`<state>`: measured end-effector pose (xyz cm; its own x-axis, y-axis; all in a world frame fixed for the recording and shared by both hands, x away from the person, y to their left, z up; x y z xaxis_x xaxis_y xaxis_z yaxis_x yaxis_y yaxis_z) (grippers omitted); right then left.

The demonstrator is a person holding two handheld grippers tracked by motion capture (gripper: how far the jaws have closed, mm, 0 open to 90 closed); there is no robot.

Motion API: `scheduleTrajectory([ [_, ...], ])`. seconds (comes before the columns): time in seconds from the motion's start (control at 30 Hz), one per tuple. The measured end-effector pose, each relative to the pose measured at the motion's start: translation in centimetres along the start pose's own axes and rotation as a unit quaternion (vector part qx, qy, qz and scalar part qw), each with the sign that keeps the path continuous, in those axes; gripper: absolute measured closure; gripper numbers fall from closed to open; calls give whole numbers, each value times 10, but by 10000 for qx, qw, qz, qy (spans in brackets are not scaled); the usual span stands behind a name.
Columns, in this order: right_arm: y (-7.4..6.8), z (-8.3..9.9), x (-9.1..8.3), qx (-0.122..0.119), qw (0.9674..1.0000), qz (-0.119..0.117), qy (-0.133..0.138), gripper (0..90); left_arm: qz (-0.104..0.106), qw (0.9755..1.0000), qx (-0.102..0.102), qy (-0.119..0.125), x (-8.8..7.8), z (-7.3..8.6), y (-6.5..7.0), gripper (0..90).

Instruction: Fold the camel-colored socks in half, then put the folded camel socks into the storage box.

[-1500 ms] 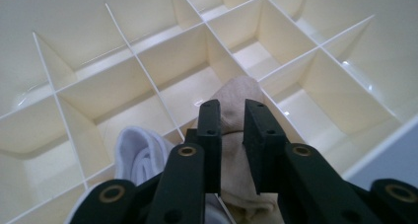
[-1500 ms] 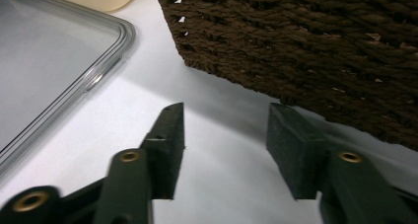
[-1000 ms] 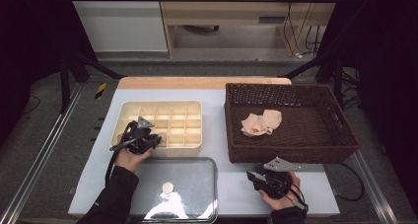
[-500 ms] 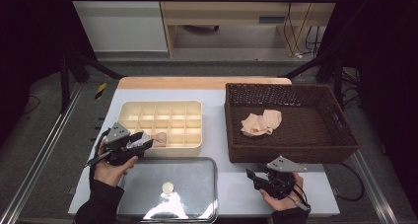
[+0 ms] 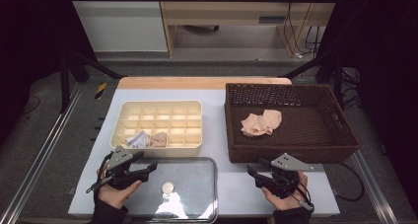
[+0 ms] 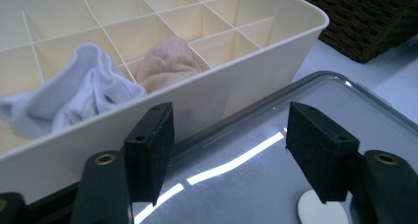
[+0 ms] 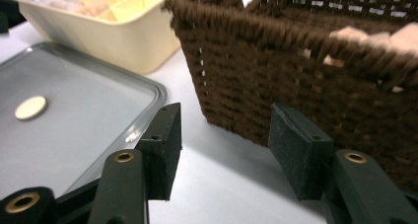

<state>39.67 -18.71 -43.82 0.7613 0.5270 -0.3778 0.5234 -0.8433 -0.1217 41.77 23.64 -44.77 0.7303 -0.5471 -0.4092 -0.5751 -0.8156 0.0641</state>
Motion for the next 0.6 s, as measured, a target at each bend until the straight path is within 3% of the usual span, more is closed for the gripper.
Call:
scheduleTrajectory([
  [0.3, -1, -21, -7, -23, 9998, 52, 196, 421, 62, 9999, -3, -89, 5, 17, 8, 289],
  [0.6, 1, -52, -8, -49, 9984, 195, 529, 391, 9, 9997, -112, -213, 7, 31, 4, 282],
])
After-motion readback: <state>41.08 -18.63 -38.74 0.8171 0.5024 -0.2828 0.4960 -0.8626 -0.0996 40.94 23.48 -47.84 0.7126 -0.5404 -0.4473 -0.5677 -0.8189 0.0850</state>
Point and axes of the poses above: each handheld gripper's, and its own axes: x roughly forward along the jaws, z roughly out of its underside, y roughly to its right, the point moved 2 cm from there along x, roughly forward along the jaws, and after that the axes turned 7 degrees about y, right-handed, at the moved point
